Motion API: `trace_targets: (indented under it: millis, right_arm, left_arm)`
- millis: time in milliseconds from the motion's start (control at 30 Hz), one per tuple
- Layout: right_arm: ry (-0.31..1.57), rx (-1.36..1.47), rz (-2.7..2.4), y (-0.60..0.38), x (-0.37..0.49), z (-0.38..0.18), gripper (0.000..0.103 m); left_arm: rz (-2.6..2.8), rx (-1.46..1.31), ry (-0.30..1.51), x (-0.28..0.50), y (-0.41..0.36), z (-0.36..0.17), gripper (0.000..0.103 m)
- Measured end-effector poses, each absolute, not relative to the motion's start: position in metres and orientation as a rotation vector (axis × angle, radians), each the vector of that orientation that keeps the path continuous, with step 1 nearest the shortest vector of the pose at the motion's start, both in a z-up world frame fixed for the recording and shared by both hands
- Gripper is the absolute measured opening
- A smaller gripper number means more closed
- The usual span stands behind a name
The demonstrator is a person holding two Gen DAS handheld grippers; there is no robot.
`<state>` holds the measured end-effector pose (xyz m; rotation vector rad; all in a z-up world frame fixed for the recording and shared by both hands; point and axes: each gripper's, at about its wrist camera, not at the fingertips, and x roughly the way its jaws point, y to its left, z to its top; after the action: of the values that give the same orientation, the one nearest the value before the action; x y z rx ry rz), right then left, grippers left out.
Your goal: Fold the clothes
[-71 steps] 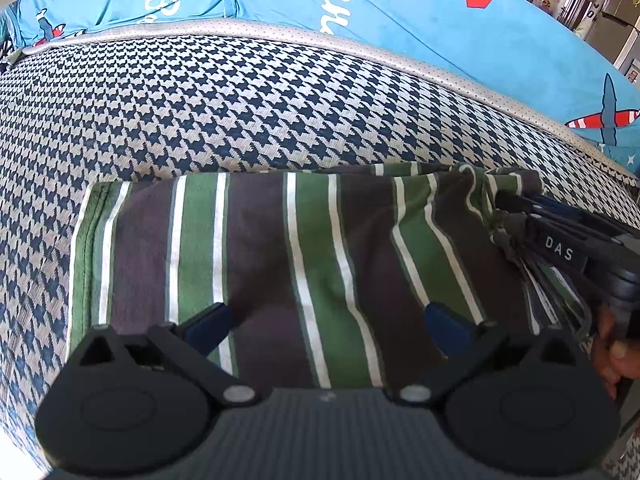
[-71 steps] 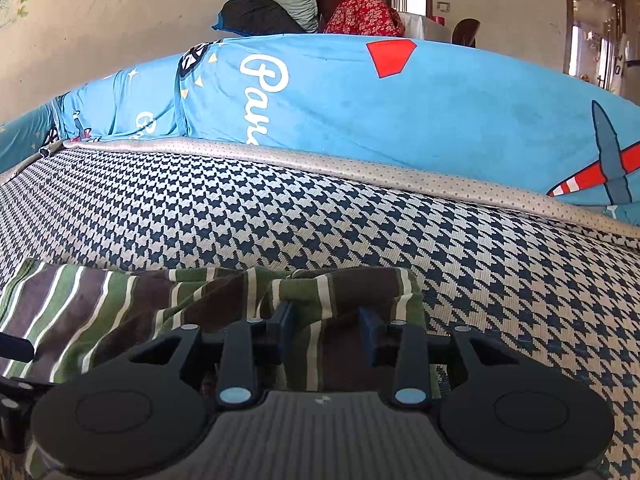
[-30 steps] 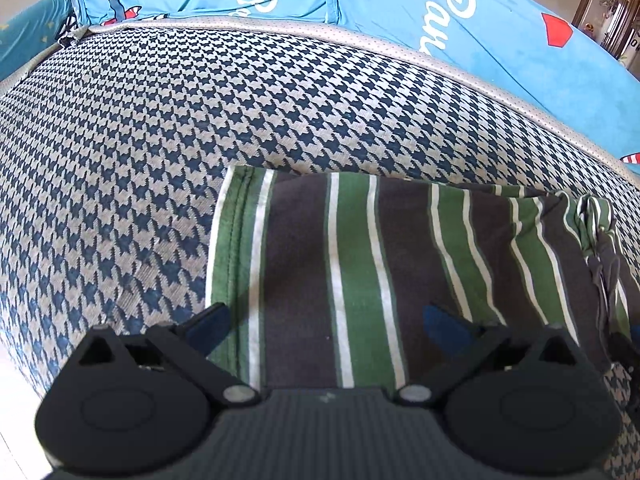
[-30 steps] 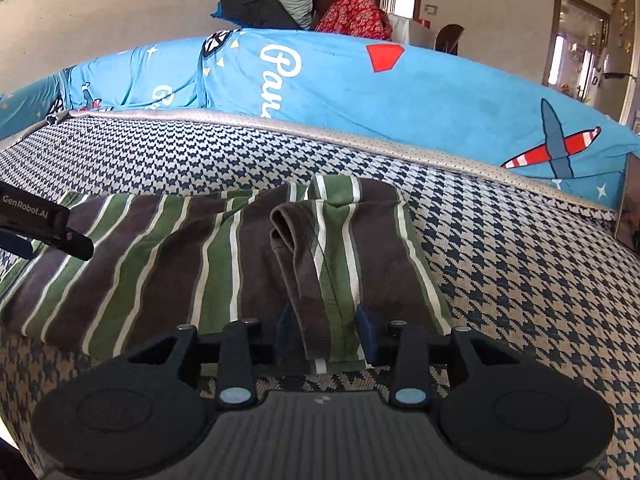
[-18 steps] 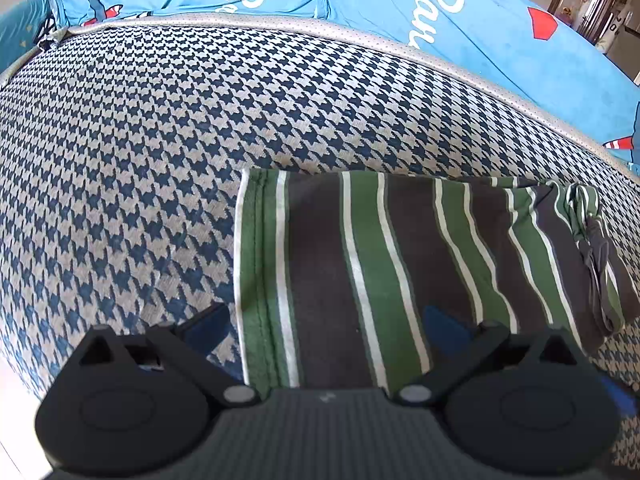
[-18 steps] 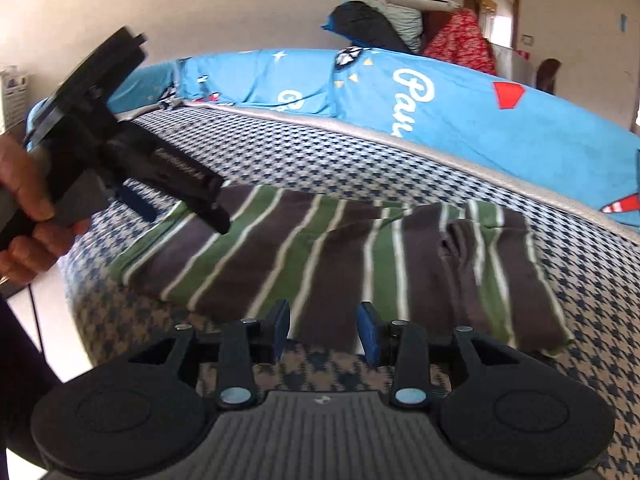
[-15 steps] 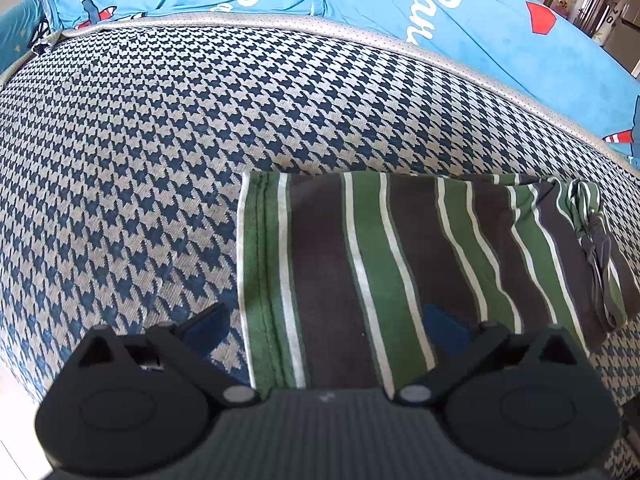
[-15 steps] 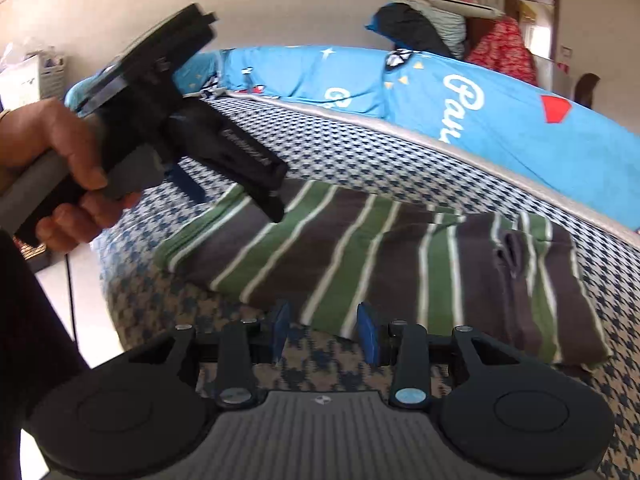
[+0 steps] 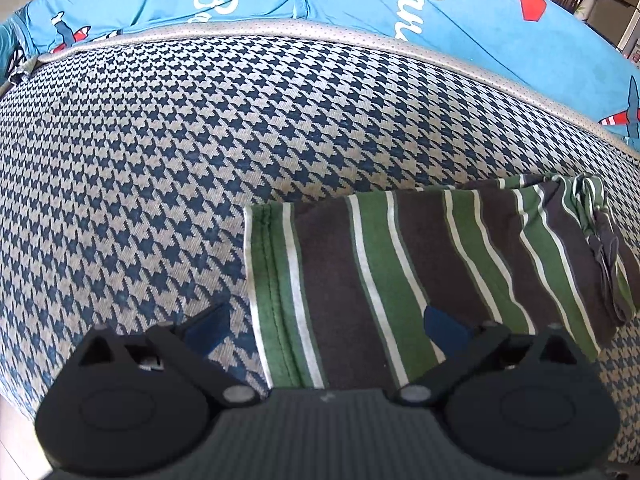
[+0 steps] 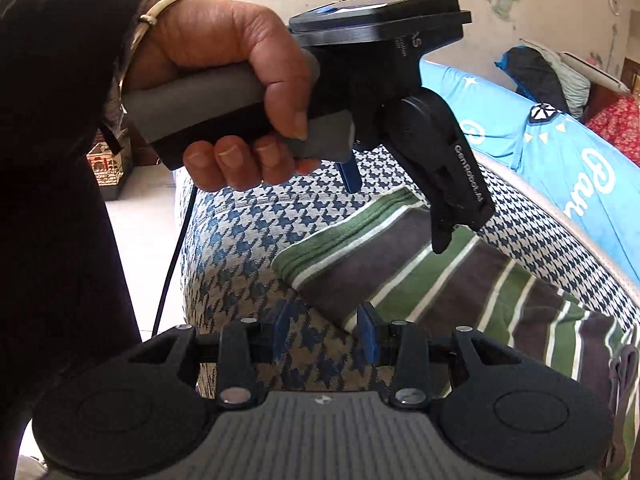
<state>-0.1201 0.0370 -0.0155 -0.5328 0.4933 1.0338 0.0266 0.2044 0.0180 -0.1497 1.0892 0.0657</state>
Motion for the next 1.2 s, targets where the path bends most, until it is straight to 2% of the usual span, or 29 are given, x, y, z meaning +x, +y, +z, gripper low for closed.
trace_targets:
  millis: [167, 433, 500, 533, 567, 633, 867, 1033, 1200]
  right_arm:
    - [0.462, -0.597, 1.081, 0.055, -0.121, -0.023, 0.036]
    - [0.305, -0.744, 1.058, 0.075, -0.132, -0.044, 0.035]
    - [0.293, -0.745, 1.064, 0.076, -0.131, -0.046, 0.029]
    - [0.299, -0.73, 1.065, 0.075, -0.129, -0.045, 0.016]
    - [0.311, -0.704, 1.057, 0.074, -0.126, -0.042, 0.008]
    - [0.333, -0.652, 1.042, 0.071, -0.12, -0.036, 0.005]
    - [0.503, -0.336, 1.008, 0.046, -0.079, -0.007, 0.005]
    - [0.572, -0.143, 0.971, 0.023, -0.054, 0.005, 0.005]
    - [0.572, -0.161, 0.982, 0.02, -0.054, 0.012, 0.006]
  left_arm:
    - [0.087, -0.146, 1.114, 0.032, 0.217, 0.009, 0.103]
    - [0.055, -0.277, 1.132, 0.038, 0.231, 0.006, 0.103]
    - [0.044, -0.302, 1.142, 0.037, 0.234, 0.005, 0.103]
    - [0.044, -0.315, 1.143, 0.037, 0.236, 0.004, 0.103]
    - [0.047, -0.327, 1.142, 0.037, 0.238, 0.004, 0.103]
    - [0.053, -0.353, 1.141, 0.036, 0.244, 0.005, 0.103]
    - [0.0, -0.471, 1.146, 0.027, 0.254, 0.006, 0.103]
    - [-0.038, -0.53, 1.144, 0.019, 0.227, 0.003, 0.103]
    - [-0.052, -0.556, 1.14, -0.005, 0.205, 0.004, 0.103]
